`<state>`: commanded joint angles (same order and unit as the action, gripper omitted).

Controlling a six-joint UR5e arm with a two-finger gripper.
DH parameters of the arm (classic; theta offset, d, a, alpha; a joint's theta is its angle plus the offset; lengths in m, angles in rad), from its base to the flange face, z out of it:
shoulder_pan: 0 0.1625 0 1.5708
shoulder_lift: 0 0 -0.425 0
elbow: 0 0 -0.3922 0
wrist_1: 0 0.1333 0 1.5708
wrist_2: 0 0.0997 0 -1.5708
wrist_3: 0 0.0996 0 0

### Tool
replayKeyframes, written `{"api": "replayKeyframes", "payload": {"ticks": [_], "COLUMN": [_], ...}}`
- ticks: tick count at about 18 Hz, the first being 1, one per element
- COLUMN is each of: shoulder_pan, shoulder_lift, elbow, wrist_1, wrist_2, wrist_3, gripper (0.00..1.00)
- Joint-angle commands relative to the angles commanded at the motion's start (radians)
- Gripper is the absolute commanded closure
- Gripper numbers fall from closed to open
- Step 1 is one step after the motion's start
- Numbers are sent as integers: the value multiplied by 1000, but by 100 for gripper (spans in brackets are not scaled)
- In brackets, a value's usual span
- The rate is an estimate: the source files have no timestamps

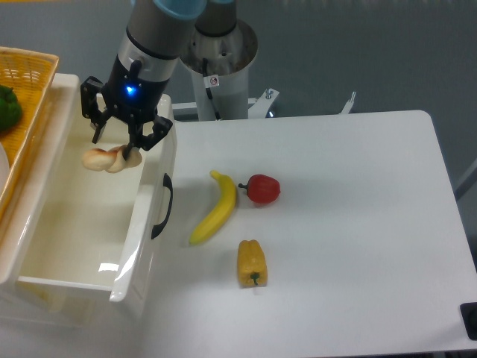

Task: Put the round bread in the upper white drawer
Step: 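Lower the bun into the drawer and open the gripper to release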

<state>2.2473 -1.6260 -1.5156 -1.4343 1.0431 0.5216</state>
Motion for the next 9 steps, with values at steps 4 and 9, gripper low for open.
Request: {"api": "replayKeyframes", "payload": {"ticks": [4,9], "shoulder_pan": [-5,-18], "shoulder_lift": [-9,-14], "elbow": [0,2], "wrist_1": [3,3], "wrist_2": [0,2], "wrist_3": [3,2], "gripper": [39,39]}}
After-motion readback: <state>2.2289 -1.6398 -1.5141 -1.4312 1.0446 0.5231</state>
